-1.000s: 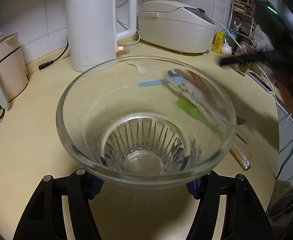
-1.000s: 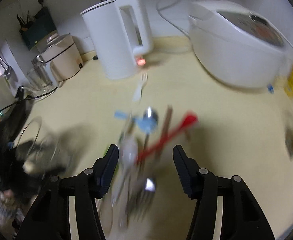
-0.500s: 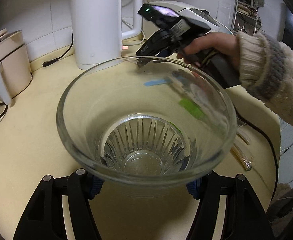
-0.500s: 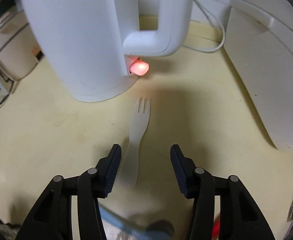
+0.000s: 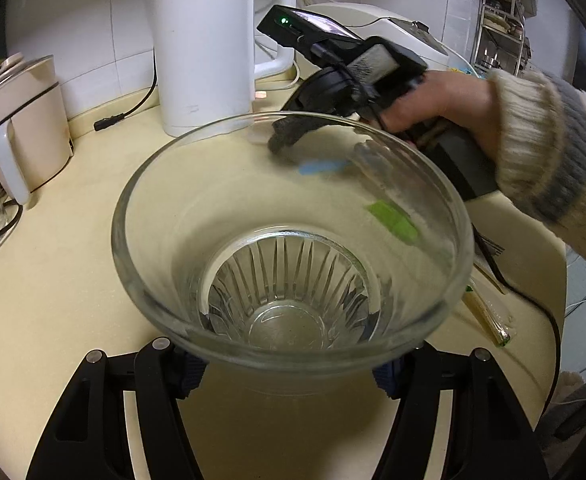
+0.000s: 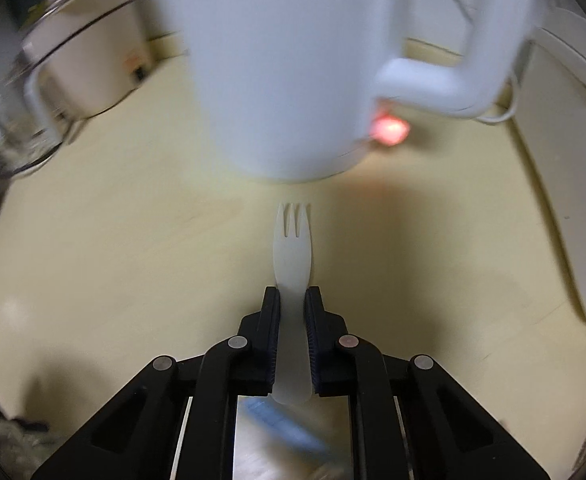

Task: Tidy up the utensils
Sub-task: 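Grasp the white plastic fork with the right gripper while the left gripper holds the tumbler, then carry the white fork over the tumbler and drop it in with the right gripper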

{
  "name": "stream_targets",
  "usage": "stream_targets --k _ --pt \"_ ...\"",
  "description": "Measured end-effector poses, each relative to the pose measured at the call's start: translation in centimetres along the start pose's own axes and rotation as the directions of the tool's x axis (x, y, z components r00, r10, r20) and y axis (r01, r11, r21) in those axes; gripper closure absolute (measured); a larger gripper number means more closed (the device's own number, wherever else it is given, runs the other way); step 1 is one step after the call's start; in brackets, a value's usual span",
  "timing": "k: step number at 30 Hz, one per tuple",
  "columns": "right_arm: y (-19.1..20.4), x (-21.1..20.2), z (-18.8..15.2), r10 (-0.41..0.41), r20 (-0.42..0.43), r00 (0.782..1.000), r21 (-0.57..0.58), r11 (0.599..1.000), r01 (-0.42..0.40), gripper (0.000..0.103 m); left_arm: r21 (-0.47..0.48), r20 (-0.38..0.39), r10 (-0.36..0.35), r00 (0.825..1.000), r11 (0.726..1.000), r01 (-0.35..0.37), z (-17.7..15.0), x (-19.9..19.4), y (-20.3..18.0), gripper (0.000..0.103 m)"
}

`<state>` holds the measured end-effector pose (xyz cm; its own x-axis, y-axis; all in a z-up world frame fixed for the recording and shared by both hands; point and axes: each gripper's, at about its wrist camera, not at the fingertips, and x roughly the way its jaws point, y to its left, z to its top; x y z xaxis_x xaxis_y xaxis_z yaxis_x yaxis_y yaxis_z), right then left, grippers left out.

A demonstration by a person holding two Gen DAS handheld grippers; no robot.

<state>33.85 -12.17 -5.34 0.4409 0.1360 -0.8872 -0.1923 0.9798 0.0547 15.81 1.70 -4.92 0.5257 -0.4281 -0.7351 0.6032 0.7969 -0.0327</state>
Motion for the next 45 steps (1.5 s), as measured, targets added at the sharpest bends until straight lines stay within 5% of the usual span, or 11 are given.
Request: stream_targets --k 7,16,28,35,45 --pt "3.3 -2.0 -4.7 0.177 -0.041 0.983 -0.024 0.984 -0.178 0.090 0.051 -0.026 0.044 0.999 0.998 -0.043 -0.3 0.1 -0.6 0.034" --pt "3.6 -5.0 -10.8 0.217 -0.037 0.975 -0.026 0.976 -0.218 0.090 0.044 -0.029 0.040 0.999 0.998 -0.039 -0.9 -0.6 -0.2 0.034" --pt "4.4 -9.1 -18.7 0.113 -0.014 0.994 -0.078 0.991 -0.113 0.089 0.038 -0.033 0.034 0.999 0.999 -0.033 -0.9 -0.5 -0.1 0.034" --pt "5.6 -8.4 -17.4 0.026 -0.024 0.999 -0.123 0.992 -0.029 0.086 0.036 -0.033 0.036 0.999 0.999 -0.034 -1.0 -0.6 -0.2 0.034" --pt "7.1 -8.3 -17.6 0.006 0.007 1.000 -0.124 0.992 -0.005 0.069 0.023 -0.035 0.032 0.999 0.999 -0.031 -1.2 -0.8 -0.1 0.034"
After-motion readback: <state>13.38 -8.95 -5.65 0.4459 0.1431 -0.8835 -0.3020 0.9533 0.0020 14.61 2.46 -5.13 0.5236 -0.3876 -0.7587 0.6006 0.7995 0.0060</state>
